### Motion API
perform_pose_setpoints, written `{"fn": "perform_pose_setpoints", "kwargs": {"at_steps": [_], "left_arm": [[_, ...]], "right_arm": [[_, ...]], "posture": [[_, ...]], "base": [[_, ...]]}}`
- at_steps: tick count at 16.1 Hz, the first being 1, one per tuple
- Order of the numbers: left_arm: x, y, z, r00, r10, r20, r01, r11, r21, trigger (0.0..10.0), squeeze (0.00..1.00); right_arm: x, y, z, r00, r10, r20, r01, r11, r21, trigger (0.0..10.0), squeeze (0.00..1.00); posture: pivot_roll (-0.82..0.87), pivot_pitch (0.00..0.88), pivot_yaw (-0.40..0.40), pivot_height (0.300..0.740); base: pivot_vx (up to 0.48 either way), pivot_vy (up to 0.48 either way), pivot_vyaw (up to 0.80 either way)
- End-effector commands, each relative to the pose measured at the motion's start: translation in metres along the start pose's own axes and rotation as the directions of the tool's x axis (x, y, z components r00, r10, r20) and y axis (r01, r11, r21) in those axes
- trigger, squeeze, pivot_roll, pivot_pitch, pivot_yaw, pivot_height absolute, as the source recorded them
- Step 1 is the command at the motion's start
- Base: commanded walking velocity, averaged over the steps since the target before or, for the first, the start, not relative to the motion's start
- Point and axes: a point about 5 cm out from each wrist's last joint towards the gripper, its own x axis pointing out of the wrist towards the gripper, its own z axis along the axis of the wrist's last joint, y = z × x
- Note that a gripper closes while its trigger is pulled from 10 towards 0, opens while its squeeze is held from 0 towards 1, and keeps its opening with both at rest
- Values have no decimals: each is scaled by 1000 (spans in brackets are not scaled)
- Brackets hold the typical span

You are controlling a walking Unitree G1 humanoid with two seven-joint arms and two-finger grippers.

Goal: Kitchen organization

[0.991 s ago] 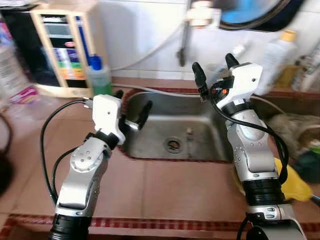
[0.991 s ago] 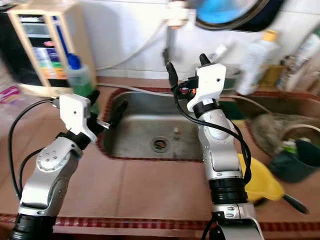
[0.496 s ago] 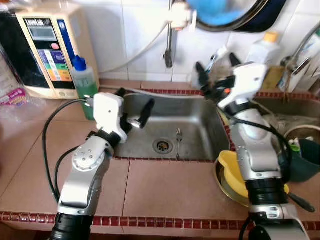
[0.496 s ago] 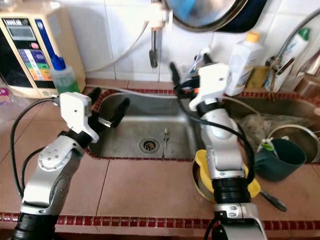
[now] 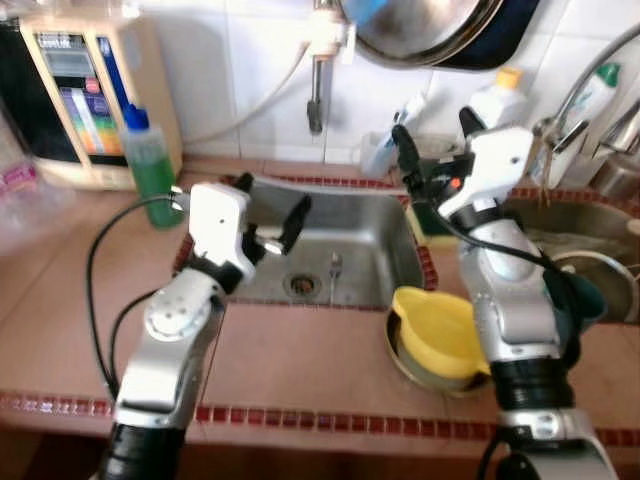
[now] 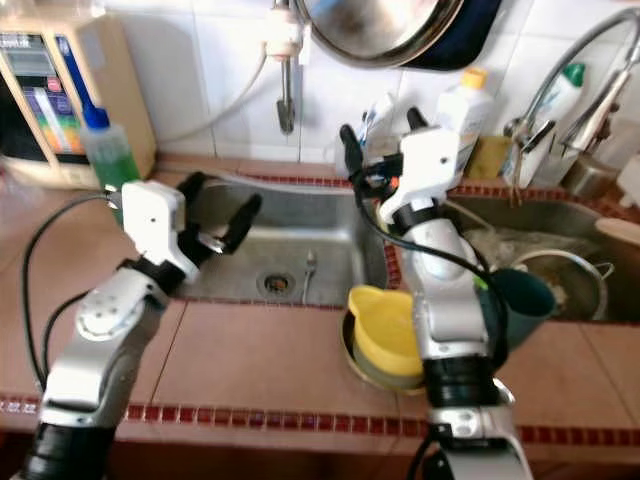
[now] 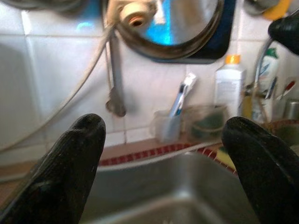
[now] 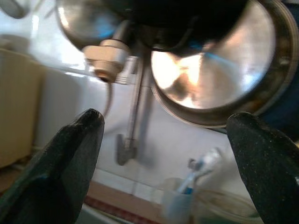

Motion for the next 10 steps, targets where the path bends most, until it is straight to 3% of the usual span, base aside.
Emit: {"fn": "perform_pose_setpoints", "kwargs": {"at_steps": [1, 10], "left_arm": [[1, 0, 3, 1000, -2, 11, 2, 1000, 4, 10000, 0], [-1, -1, 1, 1000, -9, 3, 9, 1000, 6, 10000, 0]], "right_arm": [[1, 0, 1, 1000, 7, 1, -7, 1000, -5, 10000, 0], [-1, 0, -2, 1000, 14, -4, -14, 1000, -6, 10000, 0]], "posture": [[-52, 0, -30, 740], [-49, 0, -27, 740]], "base": [[0, -356, 0], [0, -358, 0]]}}
